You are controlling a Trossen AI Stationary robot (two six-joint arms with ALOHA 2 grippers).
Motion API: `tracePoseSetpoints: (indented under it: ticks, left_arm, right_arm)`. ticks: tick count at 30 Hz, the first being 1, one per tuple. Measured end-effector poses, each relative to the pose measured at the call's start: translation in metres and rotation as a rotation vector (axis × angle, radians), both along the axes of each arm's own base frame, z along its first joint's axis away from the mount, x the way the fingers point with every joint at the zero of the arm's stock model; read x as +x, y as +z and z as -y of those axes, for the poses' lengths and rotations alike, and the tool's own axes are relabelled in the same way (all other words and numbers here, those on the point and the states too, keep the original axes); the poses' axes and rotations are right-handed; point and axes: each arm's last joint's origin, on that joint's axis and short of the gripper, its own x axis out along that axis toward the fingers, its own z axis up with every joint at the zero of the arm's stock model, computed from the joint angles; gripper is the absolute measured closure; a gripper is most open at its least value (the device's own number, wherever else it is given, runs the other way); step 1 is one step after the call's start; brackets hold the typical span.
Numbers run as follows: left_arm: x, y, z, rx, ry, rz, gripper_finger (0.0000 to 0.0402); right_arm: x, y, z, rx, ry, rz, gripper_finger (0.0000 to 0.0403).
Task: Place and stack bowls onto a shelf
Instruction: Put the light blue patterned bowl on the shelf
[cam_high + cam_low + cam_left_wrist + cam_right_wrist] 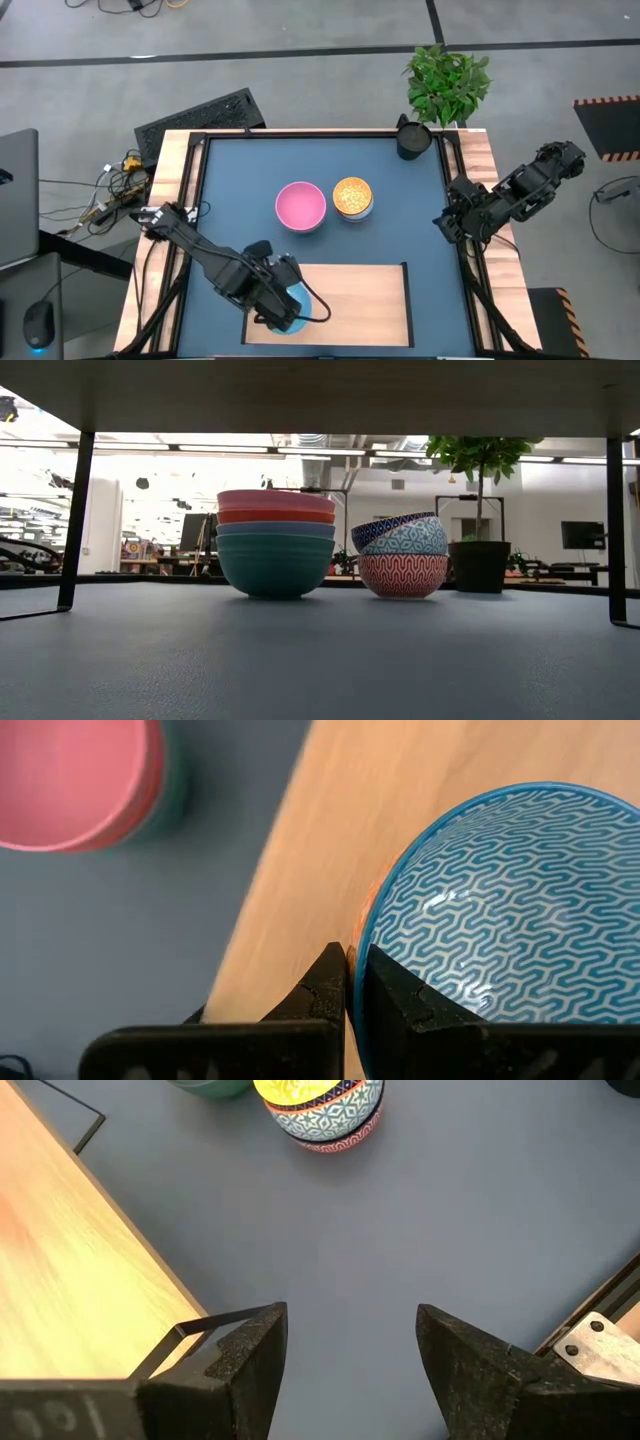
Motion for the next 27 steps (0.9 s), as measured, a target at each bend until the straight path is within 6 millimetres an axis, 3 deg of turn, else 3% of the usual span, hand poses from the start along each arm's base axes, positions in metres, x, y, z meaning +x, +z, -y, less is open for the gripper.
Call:
tracePoseSetpoints:
  ticks: [3,7,16,27]
  left_arm:
    - [-0.014,0.017,-0.012,0.009,0.027,0.06,0.0401]
    - [-0.036,0.021,-0.028,0.033,0.079,0.081,0.0401]
    - [-0.054,-0.007,-0.051,-0.156,0.155,0.25,0.0401]
    - [-0.046,-0.034,-0.052,-0.139,0.106,0.143,0.0402]
  right_arm:
    - [0.0,0.0,0.0,0.0,0.001,0.0,0.0154]
    - [0.0,0.0,0.0,-0.001,0.001,0.0,0.0154]
    - [0.0,0.0,0.0,0.0,-0.001,0.001,0.0154]
    - [0.0,0.0,0.0,-0.007,-0.019,0.012,0.0154]
